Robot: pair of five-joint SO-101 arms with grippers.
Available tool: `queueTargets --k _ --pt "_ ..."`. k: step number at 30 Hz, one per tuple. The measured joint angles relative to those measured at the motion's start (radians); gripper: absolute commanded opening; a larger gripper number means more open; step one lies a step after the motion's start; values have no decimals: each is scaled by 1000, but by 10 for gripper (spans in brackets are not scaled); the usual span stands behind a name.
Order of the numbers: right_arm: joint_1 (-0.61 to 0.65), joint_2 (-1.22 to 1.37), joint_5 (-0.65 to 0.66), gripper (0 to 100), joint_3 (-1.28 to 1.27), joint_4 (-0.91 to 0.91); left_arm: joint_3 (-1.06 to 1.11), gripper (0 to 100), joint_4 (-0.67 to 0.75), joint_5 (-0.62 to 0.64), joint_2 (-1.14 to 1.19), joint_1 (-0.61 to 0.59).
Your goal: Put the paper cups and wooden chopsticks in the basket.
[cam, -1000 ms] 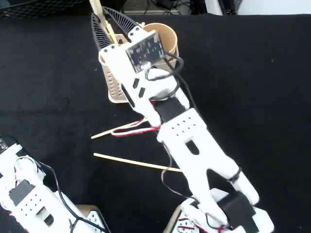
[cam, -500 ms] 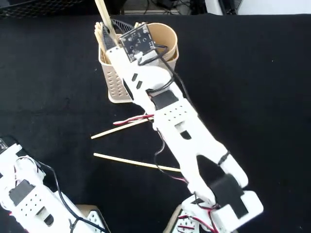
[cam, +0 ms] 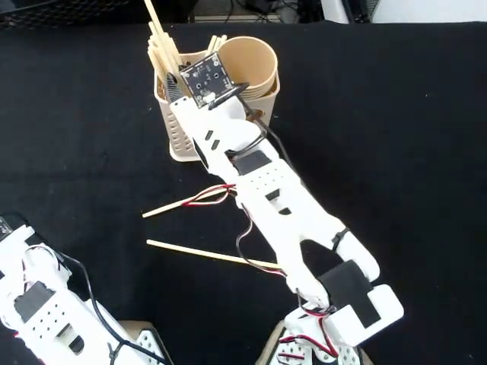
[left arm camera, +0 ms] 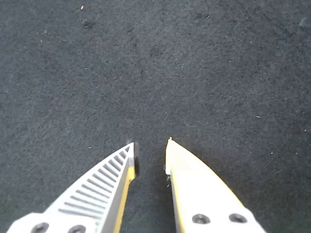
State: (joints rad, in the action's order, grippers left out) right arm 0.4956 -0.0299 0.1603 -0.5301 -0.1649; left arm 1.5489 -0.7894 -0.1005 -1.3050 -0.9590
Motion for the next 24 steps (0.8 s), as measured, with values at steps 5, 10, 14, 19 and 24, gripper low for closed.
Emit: queueTargets --k 5,10,14,19,24 --pt "-2 -5 -2 119 23 107 0 120 0 0 0 0" --pt "3 -6 -2 106 74 192 0 120 0 0 0 0" --pt "3 -23 -2 106 80 215 0 120 0 0 0 0" --pt "3 -137 0 106 77 264 0 120 0 0 0 0" --pt "11 -379 0 106 77 505 0 120 0 0 0 0"
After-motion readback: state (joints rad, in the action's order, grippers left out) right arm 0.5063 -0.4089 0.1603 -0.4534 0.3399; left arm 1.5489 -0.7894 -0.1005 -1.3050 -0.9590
